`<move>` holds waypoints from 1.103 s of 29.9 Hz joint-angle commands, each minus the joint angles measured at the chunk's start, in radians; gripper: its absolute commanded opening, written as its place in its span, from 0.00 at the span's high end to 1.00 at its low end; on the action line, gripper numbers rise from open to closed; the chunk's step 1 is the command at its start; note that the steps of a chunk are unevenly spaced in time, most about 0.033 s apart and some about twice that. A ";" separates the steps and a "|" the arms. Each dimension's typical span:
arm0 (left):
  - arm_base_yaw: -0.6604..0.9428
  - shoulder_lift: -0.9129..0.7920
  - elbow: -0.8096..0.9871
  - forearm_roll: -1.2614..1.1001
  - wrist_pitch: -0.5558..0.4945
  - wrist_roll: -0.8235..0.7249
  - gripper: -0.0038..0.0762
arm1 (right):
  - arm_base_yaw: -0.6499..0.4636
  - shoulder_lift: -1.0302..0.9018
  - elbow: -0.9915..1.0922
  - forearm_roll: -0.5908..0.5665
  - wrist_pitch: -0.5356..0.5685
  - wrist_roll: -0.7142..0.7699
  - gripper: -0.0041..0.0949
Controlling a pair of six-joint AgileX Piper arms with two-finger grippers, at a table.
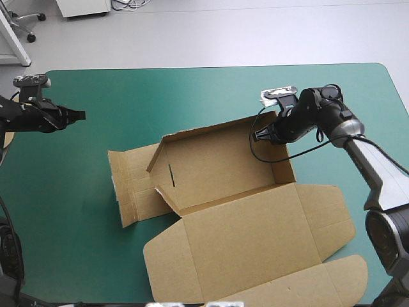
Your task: Fold the box
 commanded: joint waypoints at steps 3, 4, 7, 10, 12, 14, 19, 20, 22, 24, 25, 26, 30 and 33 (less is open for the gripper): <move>0.004 -0.041 -0.032 -0.039 -0.031 -0.002 0.96 | -0.001 -0.037 -0.021 0.045 -0.057 -0.072 0.87; 0.004 -0.041 -0.032 -0.039 -0.031 -0.002 0.96 | -0.001 -0.037 -0.021 0.048 -0.055 -0.072 0.82; 0.004 -0.041 -0.032 -0.041 -0.031 -0.002 0.96 | -0.001 -0.039 -0.021 0.064 -0.041 -0.083 0.64; 0.004 -0.041 -0.032 -0.041 -0.031 0.000 0.96 | -0.001 -0.039 -0.039 0.066 -0.006 -0.083 0.46; 0.004 -0.041 -0.032 -0.041 -0.031 0.000 0.96 | -0.001 -0.039 -0.065 0.071 0.022 -0.074 0.40; 0.004 -0.041 -0.032 -0.041 -0.031 0.000 0.96 | -0.001 -0.039 -0.100 0.084 0.057 -0.074 0.40; 0.004 -0.041 -0.032 -0.041 -0.031 0.005 0.96 | -0.001 -0.050 -0.183 0.090 0.168 -0.064 0.40; 0.004 -0.041 -0.032 -0.041 -0.031 0.008 0.96 | -0.001 -0.056 -0.196 0.090 0.211 -0.064 0.40; 0.004 -0.041 -0.032 -0.041 -0.031 0.008 0.96 | -0.001 -0.069 -0.201 0.088 0.253 -0.048 0.40; 0.004 -0.041 -0.032 -0.041 -0.031 0.008 0.96 | -0.001 -0.088 -0.196 0.084 0.260 -0.040 0.40; 0.004 -0.041 -0.032 -0.038 -0.031 0.008 0.96 | -0.001 -0.098 -0.196 0.079 0.260 -0.033 0.40; 0.004 -0.041 -0.032 -0.036 -0.031 0.008 0.96 | -0.001 -0.104 -0.196 0.071 0.260 -0.031 0.40; 0.004 -0.041 -0.032 -0.036 -0.029 0.008 0.96 | -0.001 -0.117 -0.196 0.009 0.260 0.003 0.40; 0.004 -0.041 -0.032 -0.036 -0.029 0.008 0.96 | -0.001 -0.112 -0.191 0.013 0.260 0.016 0.40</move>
